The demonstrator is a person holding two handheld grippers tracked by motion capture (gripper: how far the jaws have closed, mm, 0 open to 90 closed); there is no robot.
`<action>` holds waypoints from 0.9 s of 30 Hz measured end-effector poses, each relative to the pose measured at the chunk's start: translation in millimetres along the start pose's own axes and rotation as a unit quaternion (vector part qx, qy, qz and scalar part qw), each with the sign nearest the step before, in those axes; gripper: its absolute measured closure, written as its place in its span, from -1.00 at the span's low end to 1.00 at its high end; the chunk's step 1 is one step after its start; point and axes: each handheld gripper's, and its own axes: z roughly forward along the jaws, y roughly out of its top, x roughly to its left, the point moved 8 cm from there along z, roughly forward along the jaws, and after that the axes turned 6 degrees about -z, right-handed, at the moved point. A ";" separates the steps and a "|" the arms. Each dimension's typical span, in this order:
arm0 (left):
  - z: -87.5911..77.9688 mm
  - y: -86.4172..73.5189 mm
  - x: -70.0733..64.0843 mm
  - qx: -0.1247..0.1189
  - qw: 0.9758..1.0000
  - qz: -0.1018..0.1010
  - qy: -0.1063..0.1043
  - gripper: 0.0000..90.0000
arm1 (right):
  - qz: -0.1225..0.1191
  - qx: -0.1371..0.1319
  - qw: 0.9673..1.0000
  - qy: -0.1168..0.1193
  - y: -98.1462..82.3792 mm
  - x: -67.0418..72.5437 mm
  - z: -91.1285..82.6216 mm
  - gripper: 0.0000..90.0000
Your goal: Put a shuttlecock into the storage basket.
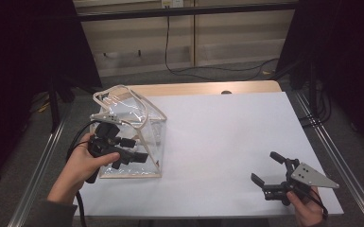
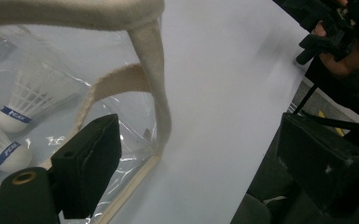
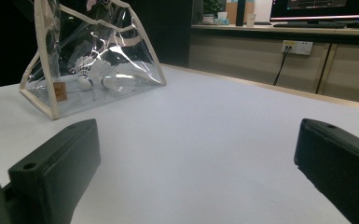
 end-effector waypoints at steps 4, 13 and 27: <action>2.8 -3.1 0.6 0.000 1.000 -0.001 -0.001 -0.68 | 0.000 0.001 1.000 0.000 0.0 0.2 -0.1 -1.00; 8.5 -9.0 2.5 0.004 1.000 0.004 0.000 -0.68 | 0.001 0.000 1.000 -0.001 0.1 0.1 -0.3 -1.00; 16.1 -16.8 5.4 0.005 1.000 0.003 -0.004 -0.68 | 0.002 0.000 1.000 0.000 0.1 0.2 -0.8 -1.00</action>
